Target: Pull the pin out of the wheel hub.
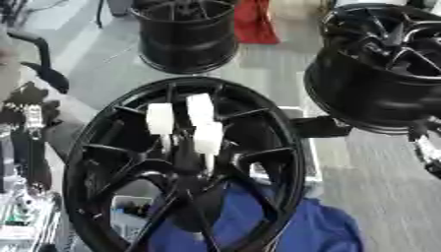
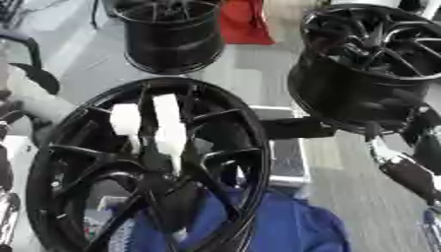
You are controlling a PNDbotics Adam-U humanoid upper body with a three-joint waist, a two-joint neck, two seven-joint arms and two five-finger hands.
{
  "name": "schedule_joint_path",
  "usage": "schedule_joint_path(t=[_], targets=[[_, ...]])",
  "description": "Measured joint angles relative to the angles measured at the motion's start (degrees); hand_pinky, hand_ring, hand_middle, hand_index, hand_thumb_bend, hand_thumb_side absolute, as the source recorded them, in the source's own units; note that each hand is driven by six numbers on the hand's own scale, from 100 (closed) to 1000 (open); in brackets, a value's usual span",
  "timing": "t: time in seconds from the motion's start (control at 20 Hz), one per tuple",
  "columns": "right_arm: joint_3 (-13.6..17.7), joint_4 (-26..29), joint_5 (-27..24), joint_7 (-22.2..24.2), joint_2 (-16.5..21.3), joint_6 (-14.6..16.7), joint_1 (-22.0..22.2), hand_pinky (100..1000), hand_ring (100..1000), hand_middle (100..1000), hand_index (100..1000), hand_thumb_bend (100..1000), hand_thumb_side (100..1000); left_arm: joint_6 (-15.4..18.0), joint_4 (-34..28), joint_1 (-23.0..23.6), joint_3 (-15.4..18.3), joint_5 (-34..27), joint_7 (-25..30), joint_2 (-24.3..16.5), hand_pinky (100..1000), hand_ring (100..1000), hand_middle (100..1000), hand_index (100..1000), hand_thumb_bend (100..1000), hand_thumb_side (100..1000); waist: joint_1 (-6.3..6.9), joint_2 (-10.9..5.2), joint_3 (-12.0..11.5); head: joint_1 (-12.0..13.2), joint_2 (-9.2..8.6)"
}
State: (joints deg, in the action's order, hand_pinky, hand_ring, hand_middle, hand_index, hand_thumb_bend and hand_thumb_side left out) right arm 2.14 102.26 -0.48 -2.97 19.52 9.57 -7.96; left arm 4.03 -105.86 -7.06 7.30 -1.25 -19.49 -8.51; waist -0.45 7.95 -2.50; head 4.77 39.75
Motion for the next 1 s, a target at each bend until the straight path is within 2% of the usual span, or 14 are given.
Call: schedule_joint_path(t=[0.35,0.6,0.75,0.9,1.0], targets=[[0.0,0.0,0.0,0.4,0.0,0.0,0.1,774,851,775,894,250,222,0.1,0.0,0.0,0.0,0.0,0.8,0.0,763,690,693,842,334,693,-0.01,-0.21,0.0,0.0,0.00],[0.0,0.0,0.0,0.6,0.0,0.1,0.2,775,851,781,895,251,223,0.3,-0.2,-0.7,0.2,0.6,2.1,-0.6,762,686,685,830,402,597,-0.02,-0.39,0.1,-0.1,0.01],[0.0,0.0,0.0,0.9,0.0,0.1,0.3,776,852,782,895,251,227,-0.3,-0.5,-3.5,0.3,4.3,6.5,-6.2,757,682,694,839,416,555,0.14,-0.66,0.4,-0.2,0.04],[0.0,-0.1,0.0,1.0,0.0,0.0,0.5,777,852,783,896,251,229,-1.6,-0.7,-7.6,-0.1,10.1,15.6,-14.9,756,687,719,863,457,555,0.69,-0.93,0.4,-0.5,0.17],[0.0,-0.3,0.0,1.3,0.1,0.1,0.5,778,852,783,896,251,229,-2.0,-0.5,-10.7,-1.7,13.4,23.1,-21.6,759,694,732,871,474,563,0.88,-1.11,0.8,-0.5,0.24]])
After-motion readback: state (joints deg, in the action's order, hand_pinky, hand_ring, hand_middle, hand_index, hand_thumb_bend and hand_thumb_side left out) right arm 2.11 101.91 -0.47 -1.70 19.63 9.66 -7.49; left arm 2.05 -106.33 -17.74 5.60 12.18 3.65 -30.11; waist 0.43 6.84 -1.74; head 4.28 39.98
